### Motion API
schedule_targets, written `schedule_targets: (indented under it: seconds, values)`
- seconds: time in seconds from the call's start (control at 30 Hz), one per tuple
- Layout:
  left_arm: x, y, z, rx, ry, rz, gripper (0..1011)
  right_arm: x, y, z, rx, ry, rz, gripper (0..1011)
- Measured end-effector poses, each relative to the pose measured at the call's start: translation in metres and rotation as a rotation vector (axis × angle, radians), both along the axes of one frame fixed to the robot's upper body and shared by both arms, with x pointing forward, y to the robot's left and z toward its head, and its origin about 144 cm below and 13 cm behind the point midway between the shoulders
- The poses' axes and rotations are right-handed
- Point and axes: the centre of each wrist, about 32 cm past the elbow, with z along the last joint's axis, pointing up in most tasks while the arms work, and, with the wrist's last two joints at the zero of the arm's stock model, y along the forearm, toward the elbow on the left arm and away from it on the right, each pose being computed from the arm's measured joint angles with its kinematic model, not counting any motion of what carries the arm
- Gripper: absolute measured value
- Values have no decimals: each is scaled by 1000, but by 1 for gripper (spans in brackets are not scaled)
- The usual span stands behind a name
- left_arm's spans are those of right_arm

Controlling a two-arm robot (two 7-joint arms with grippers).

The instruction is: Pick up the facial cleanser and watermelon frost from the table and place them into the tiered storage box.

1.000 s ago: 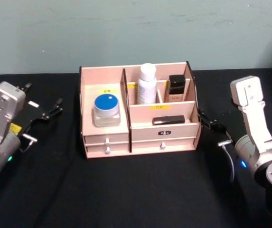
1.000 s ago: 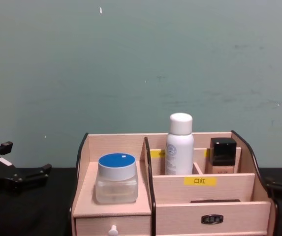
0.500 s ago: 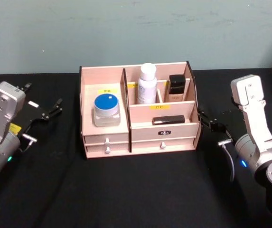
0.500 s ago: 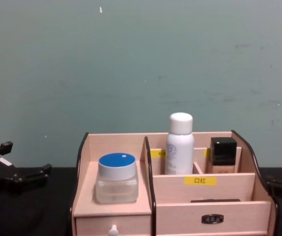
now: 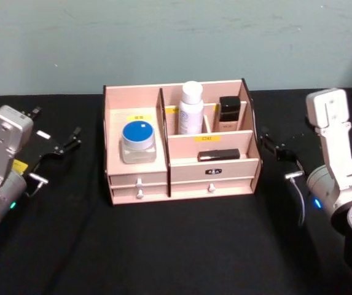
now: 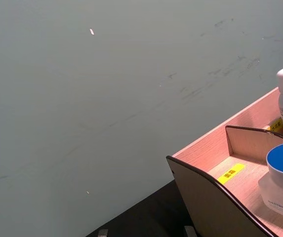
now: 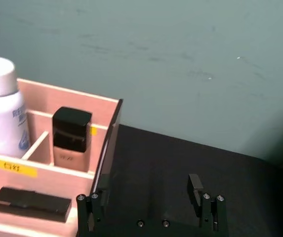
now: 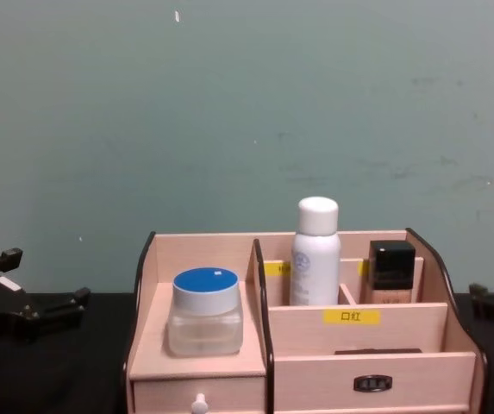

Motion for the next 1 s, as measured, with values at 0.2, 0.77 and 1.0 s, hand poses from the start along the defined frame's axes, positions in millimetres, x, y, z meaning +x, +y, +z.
schedule_targets:
  seconds: [0.2, 0.77, 1.0]
  values:
    - [0, 0, 0, 0, 0, 0, 1001, 1, -3, 2, 12, -9, -20, 1002]
    - [0, 0, 0, 0, 0, 0, 1001, 2, -9, -1, 23, 13, -53, 1002]
    - [0, 0, 0, 0, 0, 0, 1001, 2, -8, -1, 23, 10, -52, 1002]
